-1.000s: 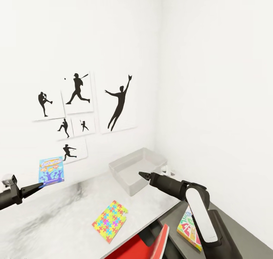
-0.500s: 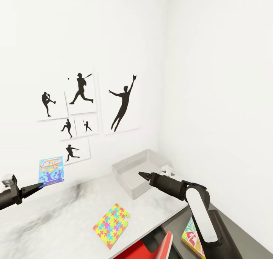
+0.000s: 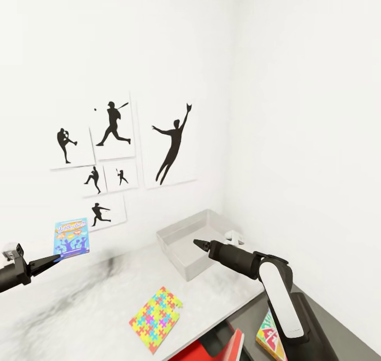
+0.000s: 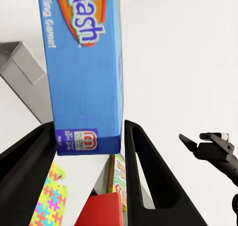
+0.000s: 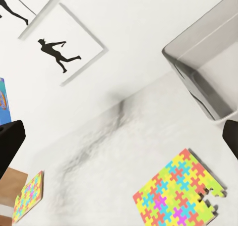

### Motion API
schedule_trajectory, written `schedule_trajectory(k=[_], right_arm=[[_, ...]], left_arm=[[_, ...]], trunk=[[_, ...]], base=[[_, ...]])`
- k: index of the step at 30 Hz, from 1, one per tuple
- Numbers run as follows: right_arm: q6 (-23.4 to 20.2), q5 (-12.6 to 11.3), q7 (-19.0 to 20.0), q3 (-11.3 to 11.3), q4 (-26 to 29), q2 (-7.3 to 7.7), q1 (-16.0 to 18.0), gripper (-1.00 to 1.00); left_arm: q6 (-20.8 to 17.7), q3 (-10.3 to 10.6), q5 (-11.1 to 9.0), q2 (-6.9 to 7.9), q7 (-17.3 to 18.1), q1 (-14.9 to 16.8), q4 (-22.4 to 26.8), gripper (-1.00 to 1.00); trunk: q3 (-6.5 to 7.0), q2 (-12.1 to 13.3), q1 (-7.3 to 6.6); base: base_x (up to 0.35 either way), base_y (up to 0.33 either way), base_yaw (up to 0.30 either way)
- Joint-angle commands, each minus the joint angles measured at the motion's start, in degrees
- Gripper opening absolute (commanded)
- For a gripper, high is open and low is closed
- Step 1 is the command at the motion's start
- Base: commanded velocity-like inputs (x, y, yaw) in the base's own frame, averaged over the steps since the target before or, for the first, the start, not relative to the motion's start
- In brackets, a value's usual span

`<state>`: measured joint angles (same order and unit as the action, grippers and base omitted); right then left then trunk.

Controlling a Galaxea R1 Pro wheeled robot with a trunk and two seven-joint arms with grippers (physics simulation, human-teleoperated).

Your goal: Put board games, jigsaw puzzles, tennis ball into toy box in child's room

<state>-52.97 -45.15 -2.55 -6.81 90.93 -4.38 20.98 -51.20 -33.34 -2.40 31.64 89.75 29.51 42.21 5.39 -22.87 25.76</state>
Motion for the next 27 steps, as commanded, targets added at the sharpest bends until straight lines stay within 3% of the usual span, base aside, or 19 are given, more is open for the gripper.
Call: schedule_trajectory(k=[1, 27], right_arm=[[-0.19, -0.28, -0.27, 0.01, 0.02, -0.02, 0.02, 1.0], [-0.12, -0.28, -0.27, 0.04, -0.05, -0.02, 0.02, 1.0]], left_arm=[[-0.57, -0.04, 0.06, 0.0, 0.25, 0.01, -0.02, -1.0], [-0.57, 0.02, 0.03, -0.02, 0.25, 0.01, -0.02, -1.0]], trunk=[[-0.03, -0.05, 0.03], [-0.03, -0.05, 0.03]], base=[[0.042, 0.01, 0.0], [0.016, 0.017, 0.0]])
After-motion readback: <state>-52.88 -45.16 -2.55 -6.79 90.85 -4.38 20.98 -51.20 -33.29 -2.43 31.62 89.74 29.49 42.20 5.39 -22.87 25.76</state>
